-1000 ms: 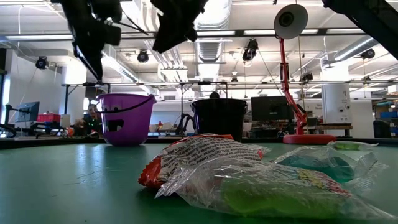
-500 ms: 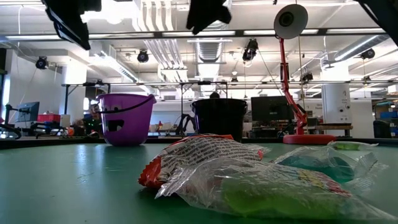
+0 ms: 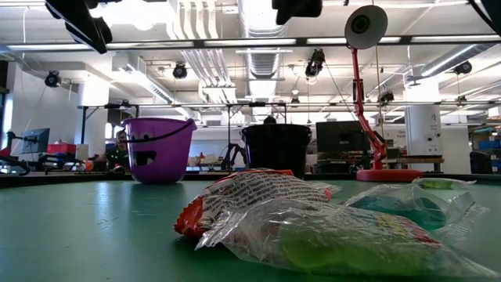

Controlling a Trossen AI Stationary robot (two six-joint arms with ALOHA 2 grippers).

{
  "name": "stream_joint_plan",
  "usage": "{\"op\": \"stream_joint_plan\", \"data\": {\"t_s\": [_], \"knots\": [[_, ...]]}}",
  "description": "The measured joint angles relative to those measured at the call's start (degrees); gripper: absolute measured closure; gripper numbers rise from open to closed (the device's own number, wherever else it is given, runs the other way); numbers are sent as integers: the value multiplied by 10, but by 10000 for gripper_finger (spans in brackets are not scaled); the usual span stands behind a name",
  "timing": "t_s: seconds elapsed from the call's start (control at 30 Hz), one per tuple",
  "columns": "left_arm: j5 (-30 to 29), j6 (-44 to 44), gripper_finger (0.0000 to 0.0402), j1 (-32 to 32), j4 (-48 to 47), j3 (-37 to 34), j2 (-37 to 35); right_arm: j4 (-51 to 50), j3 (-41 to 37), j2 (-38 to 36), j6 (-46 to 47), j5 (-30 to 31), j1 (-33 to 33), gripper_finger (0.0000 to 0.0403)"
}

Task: Sort candy
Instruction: Put the orange chocolate into the green bucket

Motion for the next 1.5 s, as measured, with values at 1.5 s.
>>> {"op": "stream_joint_plan", "data": {"t_s": [1.5], "knots": [[-9,-110,287,0,39,0,29,430,-374,1,-430,-22,87,238]]}}
